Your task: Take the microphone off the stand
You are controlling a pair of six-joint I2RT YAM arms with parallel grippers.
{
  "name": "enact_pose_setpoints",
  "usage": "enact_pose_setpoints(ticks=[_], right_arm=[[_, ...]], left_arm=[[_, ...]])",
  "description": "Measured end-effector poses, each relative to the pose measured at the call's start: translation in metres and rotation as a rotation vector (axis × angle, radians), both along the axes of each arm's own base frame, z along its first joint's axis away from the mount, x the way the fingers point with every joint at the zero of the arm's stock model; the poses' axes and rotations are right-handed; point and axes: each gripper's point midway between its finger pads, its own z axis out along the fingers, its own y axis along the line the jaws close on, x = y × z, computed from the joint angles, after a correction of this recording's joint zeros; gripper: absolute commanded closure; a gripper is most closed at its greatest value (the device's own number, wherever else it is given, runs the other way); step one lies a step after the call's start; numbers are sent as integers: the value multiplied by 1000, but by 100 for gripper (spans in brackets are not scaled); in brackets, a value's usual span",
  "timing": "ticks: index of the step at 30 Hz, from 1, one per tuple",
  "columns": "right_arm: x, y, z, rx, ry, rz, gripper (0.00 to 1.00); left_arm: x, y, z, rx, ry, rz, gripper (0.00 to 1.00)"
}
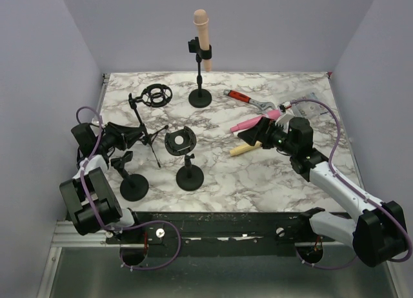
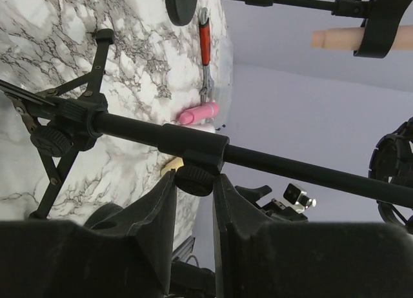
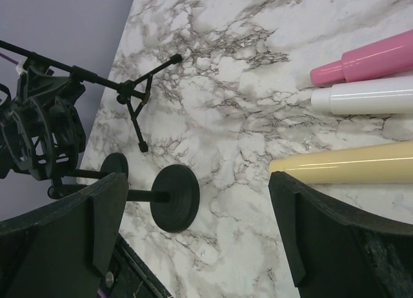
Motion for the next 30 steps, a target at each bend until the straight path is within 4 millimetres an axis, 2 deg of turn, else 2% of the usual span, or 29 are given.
enact_pose_setpoints(ticks=[2, 4, 5, 7, 8, 11, 14, 16, 18, 21, 23, 27, 30], right_arm=[[0, 0, 0, 0, 0, 0, 0], [0, 0, 0, 0, 0, 0, 0], [0, 0, 0, 0, 0, 0, 0], [0, 0, -1, -1, 1, 0, 0], [0, 0, -1, 0, 2, 0, 0], [0, 0, -1, 0, 2, 0, 0], [0, 0, -2, -2, 5, 0, 0], [0, 0, -2, -2, 6, 0, 0], [1, 0, -2, -2, 6, 0, 0], [0, 0, -2, -1, 6, 0, 0], [1, 0, -2, -2, 6, 0, 0], [1, 0, -2, -2, 6, 0, 0], [1, 0, -2, -2, 6, 0, 0]], left_arm=[[0, 1, 1, -10, -3, 9, 97], [-1, 2, 2, -3, -15, 13, 63], [-2, 2, 3, 8, -24, 14, 50], [-4, 6, 3, 77, -34, 21, 37], [-4, 8, 5, 100, -31, 24, 34], [-1, 19, 31, 285, -107, 27, 30], [-2, 27, 54, 453, -187, 25, 21], [-7, 31, 58, 544, -210, 16, 14], [-13, 33, 51, 609, -193, 6, 3], [-19, 33, 34, 690, -140, -18, 2], [-23, 25, 24, 747, -120, -58, 3], [-24, 6, 18, 854, -154, -141, 21], [-21, 4, 17, 919, -184, -154, 31]])
